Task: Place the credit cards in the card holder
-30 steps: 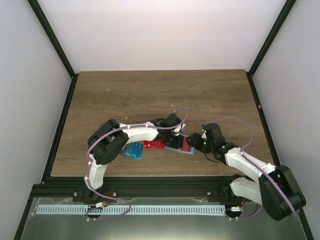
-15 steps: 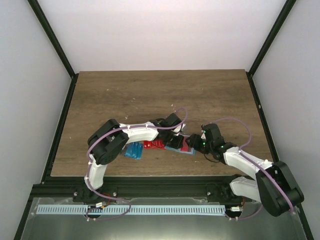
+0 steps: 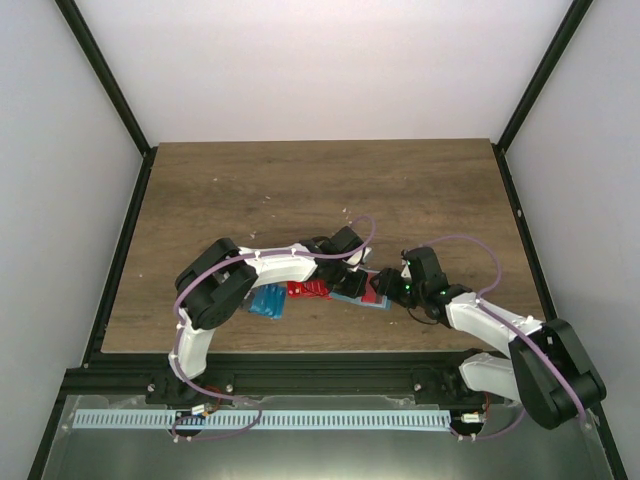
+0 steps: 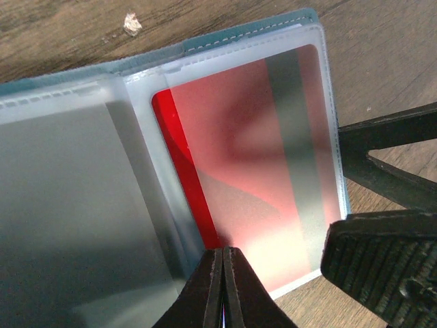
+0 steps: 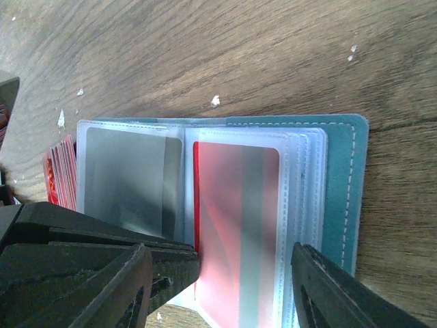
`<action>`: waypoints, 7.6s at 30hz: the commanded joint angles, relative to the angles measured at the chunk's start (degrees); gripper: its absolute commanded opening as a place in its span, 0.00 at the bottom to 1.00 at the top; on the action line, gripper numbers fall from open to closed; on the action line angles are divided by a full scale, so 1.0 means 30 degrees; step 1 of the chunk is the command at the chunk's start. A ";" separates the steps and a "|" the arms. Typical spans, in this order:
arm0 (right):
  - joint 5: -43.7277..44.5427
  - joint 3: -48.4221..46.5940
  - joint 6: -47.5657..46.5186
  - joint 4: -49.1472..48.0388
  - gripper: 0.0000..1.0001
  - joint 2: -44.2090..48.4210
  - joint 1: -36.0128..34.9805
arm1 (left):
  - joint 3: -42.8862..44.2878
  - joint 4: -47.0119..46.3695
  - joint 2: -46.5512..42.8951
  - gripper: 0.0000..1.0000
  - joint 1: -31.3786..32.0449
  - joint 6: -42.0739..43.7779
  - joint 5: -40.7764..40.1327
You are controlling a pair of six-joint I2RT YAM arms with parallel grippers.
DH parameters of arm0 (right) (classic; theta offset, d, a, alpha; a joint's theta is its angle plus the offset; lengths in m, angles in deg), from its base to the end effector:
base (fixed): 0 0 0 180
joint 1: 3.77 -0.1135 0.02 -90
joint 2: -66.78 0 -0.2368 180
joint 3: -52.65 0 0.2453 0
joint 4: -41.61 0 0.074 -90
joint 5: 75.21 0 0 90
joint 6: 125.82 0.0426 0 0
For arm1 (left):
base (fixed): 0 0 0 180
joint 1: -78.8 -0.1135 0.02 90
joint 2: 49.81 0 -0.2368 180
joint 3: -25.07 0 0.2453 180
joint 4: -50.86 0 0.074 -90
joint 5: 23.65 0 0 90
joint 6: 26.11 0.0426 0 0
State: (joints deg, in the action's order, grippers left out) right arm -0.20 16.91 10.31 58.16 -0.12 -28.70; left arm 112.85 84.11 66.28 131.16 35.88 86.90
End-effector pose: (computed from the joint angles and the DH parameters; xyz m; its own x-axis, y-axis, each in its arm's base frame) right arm 0.1899 0.1004 0.1192 -0.8722 0.3625 -0.3284 0.0921 0.7810 0.6177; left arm 0.2290 -0.3214 0.1097 -0.8703 0.4084 -0.2755 0.4926 0.7150 -0.4962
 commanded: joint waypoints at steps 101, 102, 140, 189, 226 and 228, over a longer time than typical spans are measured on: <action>0.1145 -0.3999 0.0225 0.1958 0.57 -0.2335 -0.1592 | -0.3709 -0.0784 -0.3584 0.21 -0.2710 0.1066 -0.1559; 0.1206 -0.3774 0.0234 0.2070 0.57 -0.1954 -0.1428 | -0.3719 -0.0796 -0.3529 0.21 -0.2562 0.1012 -0.1398; 0.0961 -0.1104 -0.0583 0.4176 0.59 0.4328 -0.0531 | -0.4757 0.3277 -0.5556 0.74 -0.3335 -0.0248 -0.8692; 0.0044 -0.0788 0.0243 0.4645 0.59 0.5676 -0.0540 | -0.8699 0.0795 -0.7721 0.63 0.4687 -0.1949 -0.7157; -0.0049 -0.0415 0.0815 0.4707 0.60 0.6098 -0.0538 | -0.8881 -0.0156 -0.7199 0.76 0.2455 0.0976 -0.6773; -0.0145 -0.0450 0.0850 0.4688 0.60 0.6068 -0.0538 | -0.9299 -0.0483 -0.7265 0.76 0.2885 0.0700 -0.6277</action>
State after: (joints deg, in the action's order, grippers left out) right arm -0.59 15.40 12.08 72.14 17.83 -30.84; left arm 88.33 85.38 44.55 138.11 38.83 61.44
